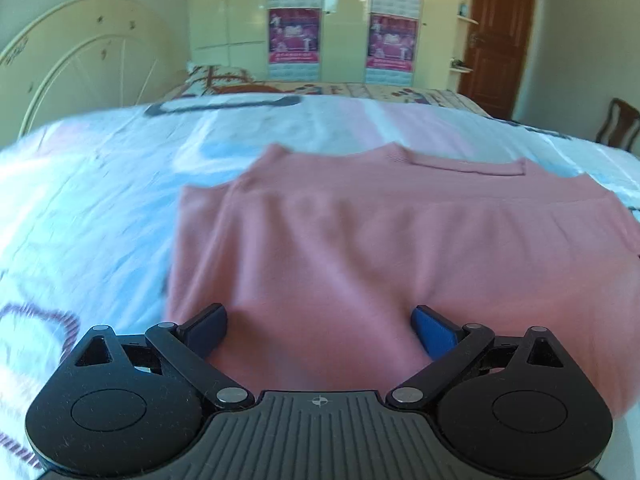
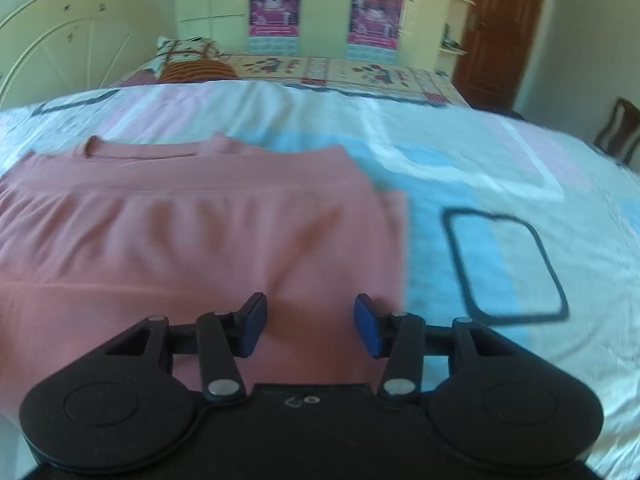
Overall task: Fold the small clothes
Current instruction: 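Smooth the folded sweatshirt flat with both tools open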
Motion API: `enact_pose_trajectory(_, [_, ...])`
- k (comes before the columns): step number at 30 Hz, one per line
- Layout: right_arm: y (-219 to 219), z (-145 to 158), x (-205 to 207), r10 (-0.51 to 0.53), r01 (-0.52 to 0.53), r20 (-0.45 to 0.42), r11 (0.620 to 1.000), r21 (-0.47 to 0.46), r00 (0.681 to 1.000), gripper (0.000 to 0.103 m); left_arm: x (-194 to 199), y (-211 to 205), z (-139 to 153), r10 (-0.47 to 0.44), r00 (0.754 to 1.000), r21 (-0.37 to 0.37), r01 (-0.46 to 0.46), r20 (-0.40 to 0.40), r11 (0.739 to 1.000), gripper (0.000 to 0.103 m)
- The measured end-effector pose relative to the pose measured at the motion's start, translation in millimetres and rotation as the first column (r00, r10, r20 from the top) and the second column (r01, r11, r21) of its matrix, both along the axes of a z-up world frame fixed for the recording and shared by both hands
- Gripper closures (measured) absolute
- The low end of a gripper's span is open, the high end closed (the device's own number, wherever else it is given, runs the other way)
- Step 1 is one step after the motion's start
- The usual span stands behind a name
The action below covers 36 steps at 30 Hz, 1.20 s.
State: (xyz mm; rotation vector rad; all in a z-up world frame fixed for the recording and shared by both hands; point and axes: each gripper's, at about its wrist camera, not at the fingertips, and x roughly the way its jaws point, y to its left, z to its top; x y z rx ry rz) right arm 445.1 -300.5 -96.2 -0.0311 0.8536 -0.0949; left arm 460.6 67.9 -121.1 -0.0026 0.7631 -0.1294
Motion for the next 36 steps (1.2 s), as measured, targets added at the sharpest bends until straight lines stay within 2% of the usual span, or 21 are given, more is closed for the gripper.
enact_pose_trajectory(1, [-4.5, -1.2, -2.2, 0.005, -0.005, 0.003, 1.0, 0.017, 1.0, 0.057, -2.2, 4.6, 0.0, 0.0, 1.0, -0.012, 0.0, 0.006, 1.0, 0.006])
enact_pose_trajectory(3, [-1.9, 3.4, -4.9, -0.006, 0.006, 0.008, 1.0, 0.008, 1.0, 0.06, -6.4, -2.2, 7.2, 0.022, 1.0, 0.029, -0.022, 0.014, 0.999, 0.006])
enact_pose_trajectory(4, [5.1, 10.7, -9.7, -0.005, 0.004, 0.04, 1.0, 0.016, 0.999, 0.06, -11.0, -8.3, 12.9, 0.019, 0.999, 0.022, -0.02, 0.033, 1.0, 0.006])
enact_pose_trajectory(6, [21.8, 22.6, -20.9, 0.027, -0.033, 0.112, 0.998, 0.045, 0.993, 0.059, -21.6, -24.5, 21.0, -0.022, 0.998, -0.021, 0.024, 0.067, 0.999, 0.006])
enact_pose_trajectory(8, [51.1, 26.4, -27.4, 0.113, -0.121, 0.127, 0.991, 0.057, 0.985, 0.061, -29.6, -49.5, 24.8, -0.072, 0.993, -0.007, 0.072, 0.091, 0.997, 0.005])
enact_pose_trajectory(10, [80.1, 22.0, -31.0, 0.198, -0.203, 0.122, 0.979, 0.03, 0.973, 0.061, -30.8, -73.0, 22.9, -0.107, 0.992, -0.006, 0.108, 0.073, 0.994, 0.005])
enact_pose_trajectory(12, [100.0, 11.6, -28.1, 0.234, -0.235, 0.07, 0.972, 0.011, 0.97, 0.063, -28.2, -91.3, 14.6, -0.123, 0.992, 0.004, 0.123, 0.014, 0.992, 0.005])
enact_pose_trajectory(13, [105.6, 3.0, -25.6, 0.226, -0.226, 0.021, 0.974, -0.008, 0.974, 0.062, -26.4, -100.4, 6.9, -0.127, 0.991, 0.041, 0.129, -0.036, 0.991, 0.004])
enact_pose_trajectory(14, [109.0, -3.2, -27.4, 0.216, -0.216, 0.008, 0.976, -0.028, 0.976, 0.061, -29.5, -107.0, 2.7, -0.131, 0.991, 0.088, 0.134, -0.041, 0.987, 0.0])
enact_pose_trajectory(17, [110.5, -2.4, -39.1, 0.204, -0.203, 0.011, 0.977, -0.057, 0.979, 0.061, -43.5, -104.1, 10.6, -0.126, 0.991, 0.091, 0.129, -0.04, 0.988, 0.0])
enact_pose_trajectory(19, [113.3, 4.3, -47.6, 0.209, -0.207, 0.026, 0.976, -0.071, 0.978, 0.061, -56.4, -97.0, 15.5, -0.117, 0.993, 0.069, 0.117, 0.001, 0.991, 0.0])
enact_pose_trajectory(21, [115.0, 9.6, -52.2, 0.219, -0.219, 0.051, 0.976, -0.016, 0.974, 0.061, -63.0, -92.2, 12.6, -0.113, 0.994, 0.038, 0.113, 0.003, 0.993, 0.0])
enact_pose_trajectory(23, [120.9, 4.2, -52.3, 0.227, -0.227, 0.029, 0.973, 0.031, 0.974, 0.06, -64.1, -91.0, 1.4, -0.108, 0.994, 0.055, 0.109, -0.031, 0.992, 0.0])
enact_pose_trajectory(24, [123.2, -1.6, -51.1, 0.221, -0.221, 0.005, 0.975, 0.028, 0.975, 0.059, -66.7, -90.3, 0.3, -0.111, 0.993, 0.06, 0.113, -0.024, 0.992, 0.0])
enact_pose_trajectory(26, [125.6, -7.1, -56.3, 0.231, -0.231, 0.009, 0.973, -0.007, 0.973, 0.059, -70.1, -83.5, 3.1, -0.105, 0.994, 0.05, 0.107, -0.026, 0.993, 0.0])
enact_pose_trajectory(29, [112.9, -1.8, -64.5, 0.208, -0.208, 0.004, 0.978, -0.028, 0.978, 0.061, -73.9, -57.8, 4.1, -0.05, 0.999, 0.067, 0.052, -0.018, 0.996, 0.0])
enact_pose_trajectory(32, [76.2, 2.6, -76.5, 0.098, -0.095, 0.029, 0.991, -0.093, 0.995, 0.063, -80.3, -25.2, 1.0, 0.004, 1.0, 0.069, -0.002, -0.025, 0.998, 0.0])
enact_pose_trajectory(36, [19.2, -4.8, -88.6, 0.001, -0.001, -0.008, 1.0, -0.025, 1.0, 0.064, -91.2, -5.6, -2.9, -0.015, 1.0, 0.073, 0.017, -0.017, 0.997, 0.0])
